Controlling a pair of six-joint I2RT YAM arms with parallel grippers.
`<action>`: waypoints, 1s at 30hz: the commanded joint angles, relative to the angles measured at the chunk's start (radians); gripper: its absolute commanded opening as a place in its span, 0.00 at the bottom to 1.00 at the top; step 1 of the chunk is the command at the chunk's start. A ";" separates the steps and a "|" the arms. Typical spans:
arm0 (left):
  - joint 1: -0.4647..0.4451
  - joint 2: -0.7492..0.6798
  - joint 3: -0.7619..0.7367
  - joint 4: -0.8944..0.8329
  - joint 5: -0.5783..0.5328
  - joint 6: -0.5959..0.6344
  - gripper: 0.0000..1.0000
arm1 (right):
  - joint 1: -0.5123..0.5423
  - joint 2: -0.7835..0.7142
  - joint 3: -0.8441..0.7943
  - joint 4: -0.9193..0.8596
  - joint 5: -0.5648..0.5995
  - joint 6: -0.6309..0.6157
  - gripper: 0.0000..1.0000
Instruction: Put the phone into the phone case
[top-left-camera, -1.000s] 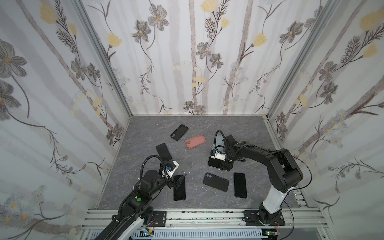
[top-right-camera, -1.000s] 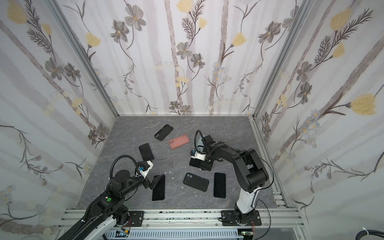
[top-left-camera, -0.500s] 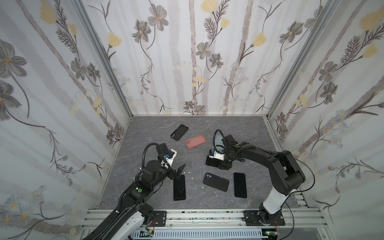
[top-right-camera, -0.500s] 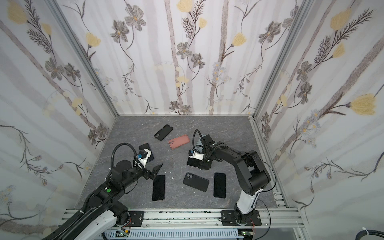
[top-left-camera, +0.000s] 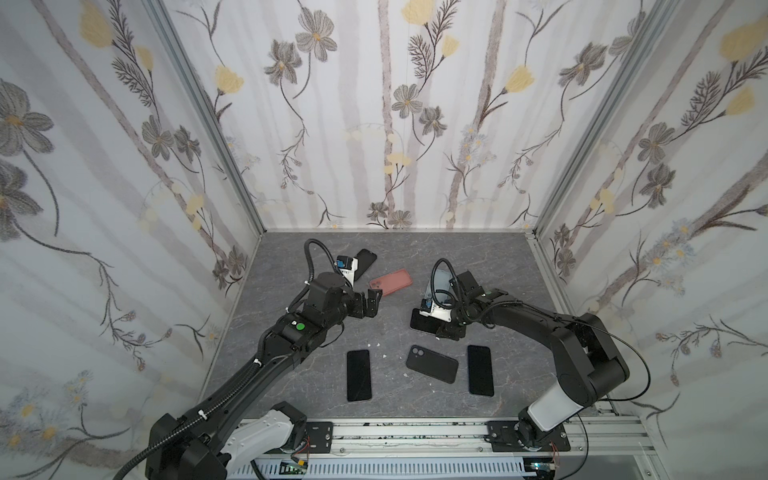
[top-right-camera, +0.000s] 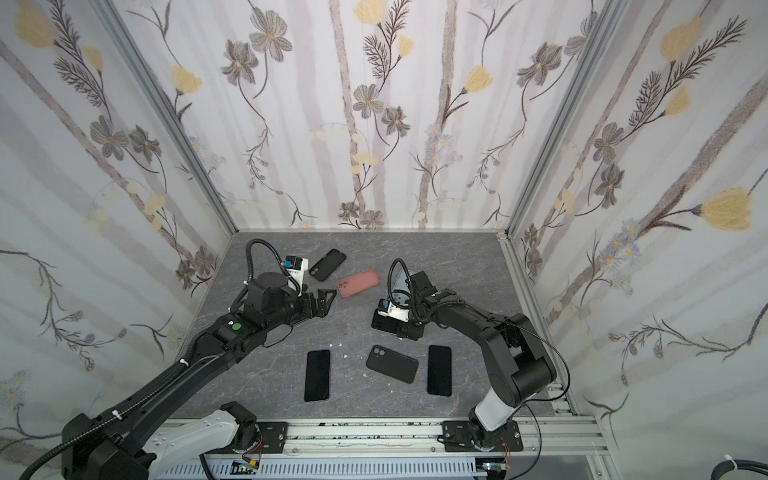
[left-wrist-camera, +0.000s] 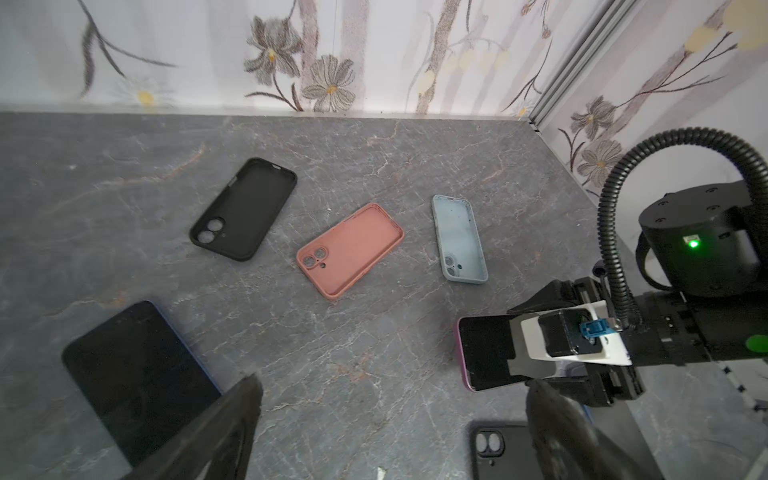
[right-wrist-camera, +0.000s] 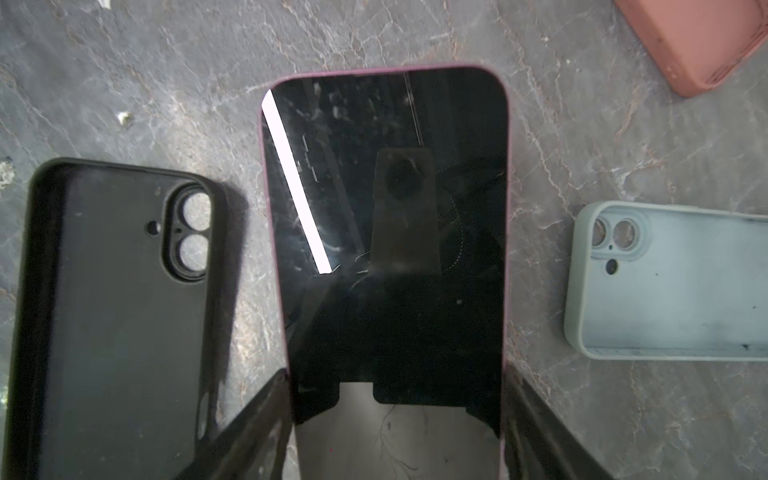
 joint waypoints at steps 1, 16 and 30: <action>0.004 0.056 0.038 -0.017 0.109 -0.127 0.97 | -0.006 -0.017 -0.011 0.074 -0.051 0.005 0.56; 0.011 0.201 0.001 0.185 0.452 -0.250 0.84 | -0.026 -0.160 -0.099 0.277 -0.213 0.096 0.54; 0.011 0.310 0.071 0.132 0.621 -0.244 0.69 | 0.024 -0.214 -0.046 0.282 -0.260 0.105 0.55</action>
